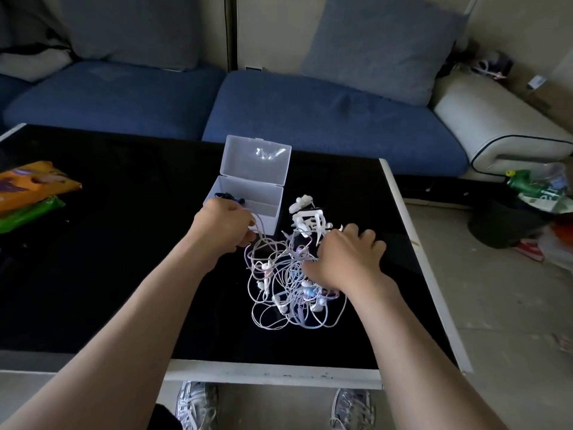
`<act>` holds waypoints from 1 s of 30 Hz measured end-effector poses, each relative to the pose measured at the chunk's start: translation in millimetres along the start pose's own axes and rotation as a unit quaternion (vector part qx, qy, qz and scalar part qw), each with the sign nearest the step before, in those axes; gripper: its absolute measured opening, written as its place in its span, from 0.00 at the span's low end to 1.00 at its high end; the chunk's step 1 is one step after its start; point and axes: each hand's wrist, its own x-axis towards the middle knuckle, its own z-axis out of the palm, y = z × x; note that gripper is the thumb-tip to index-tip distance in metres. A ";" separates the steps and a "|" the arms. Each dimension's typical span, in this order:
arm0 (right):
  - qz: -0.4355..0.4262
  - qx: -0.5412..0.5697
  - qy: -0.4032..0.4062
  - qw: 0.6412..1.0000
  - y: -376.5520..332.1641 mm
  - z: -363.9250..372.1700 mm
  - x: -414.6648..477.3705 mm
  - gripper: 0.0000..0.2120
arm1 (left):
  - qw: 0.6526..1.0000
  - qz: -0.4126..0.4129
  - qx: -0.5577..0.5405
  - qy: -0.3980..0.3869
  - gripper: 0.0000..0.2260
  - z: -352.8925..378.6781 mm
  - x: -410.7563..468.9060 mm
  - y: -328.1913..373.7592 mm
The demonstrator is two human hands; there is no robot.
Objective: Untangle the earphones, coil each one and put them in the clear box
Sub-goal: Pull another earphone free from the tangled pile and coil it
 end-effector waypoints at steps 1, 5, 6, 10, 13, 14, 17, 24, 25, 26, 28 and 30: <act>-0.007 -0.008 0.026 1.000 -0.9 -0.8 -0.9 0.17 | 1.000 0.004 -0.008 -0.001 0.08 -0.2 0.8 0.6; -0.179 0.162 0.137 0.961 -2.9 0.8 0.2 0.20 | 1.000 -0.001 -0.019 -0.015 0.07 -0.1 -1.2 3.7; -0.218 0.210 0.104 0.948 -4.2 1.3 0.9 0.27 | 1.000 -0.003 -0.020 -0.020 0.07 0.7 -2.0 4.7; -0.249 0.188 -0.008 0.950 -9.5 15.6 5.3 0.28 | 0.999 -0.002 -0.028 -0.023 0.11 1.7 -5.1 7.9; -0.219 0.148 0.005 0.964 -5.7 25.1 12.9 0.20 | 0.998 -0.022 -0.050 -0.015 0.11 0.1 -4.0 8.2; -0.217 0.156 0.026 0.963 -4.7 25.3 14.6 0.17 | 0.998 -0.026 -0.057 -0.008 0.11 -0.1 -2.9 8.3; -0.202 0.172 0.108 0.958 -3.2 23.3 17.4 0.08 | 0.996 -0.033 -0.080 0.007 0.14 -1.7 -5.3 10.8; -0.195 0.144 0.134 0.961 0.4 18.7 16.2 0.04 | 0.998 -0.015 -0.068 0.006 0.11 -1.3 -14.0 16.7; -0.207 0.144 0.134 0.958 0.8 18.8 15.4 0.05 | 0.999 -0.004 -0.052 0.007 0.12 -1.4 -15.1 16.1; -0.219 0.138 0.141 0.956 1.4 19.9 15.5 0.07 | 0.999 0.013 -0.029 0.013 0.13 -1.1 -15.5 15.0; -0.217 0.112 0.171 0.954 3.6 20.5 16.9 0.09 | 0.998 0.042 0.014 0.035 0.14 0.1 -15.9 12.8; -0.194 0.099 0.204 0.954 4.2 16.6 15.9 0.07 | 0.996 0.055 0.030 0.067 0.16 -0.4 -17.8 14.2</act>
